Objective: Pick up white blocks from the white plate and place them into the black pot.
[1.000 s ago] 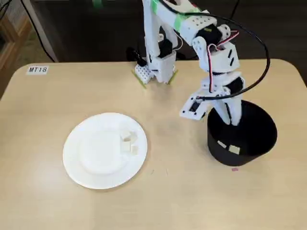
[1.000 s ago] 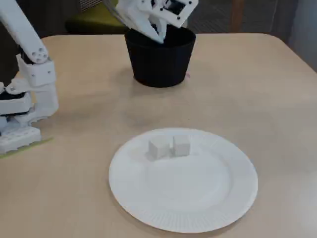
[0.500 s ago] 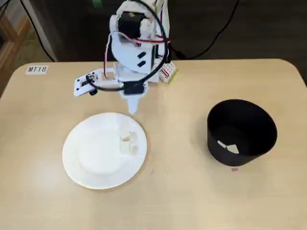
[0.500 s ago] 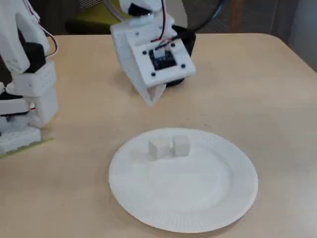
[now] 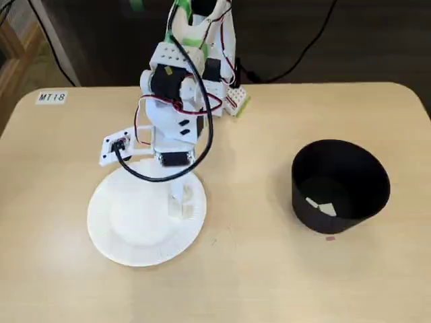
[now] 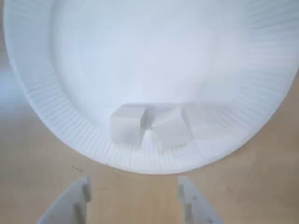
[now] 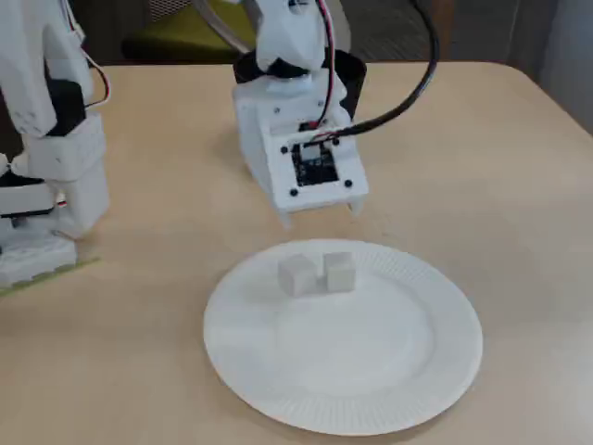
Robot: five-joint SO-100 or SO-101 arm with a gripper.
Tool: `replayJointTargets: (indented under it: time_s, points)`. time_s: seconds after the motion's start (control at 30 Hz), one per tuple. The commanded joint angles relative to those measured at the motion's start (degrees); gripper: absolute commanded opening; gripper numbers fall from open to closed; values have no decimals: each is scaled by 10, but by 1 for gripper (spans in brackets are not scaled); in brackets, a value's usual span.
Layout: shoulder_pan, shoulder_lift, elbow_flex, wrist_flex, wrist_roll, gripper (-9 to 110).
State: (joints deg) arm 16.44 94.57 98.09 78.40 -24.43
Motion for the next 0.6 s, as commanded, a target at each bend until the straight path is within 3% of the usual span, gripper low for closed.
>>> replayJointTargets:
  time_s: [0.0,0.2,0.4,0.57]
  points:
    - [18,2,-18,31,-23,24]
    - [26,-27,-16,59,-93,17]
    - [11,-62,-29,35,-51,-2]
    - [19,-62,-25,41,-62,9]
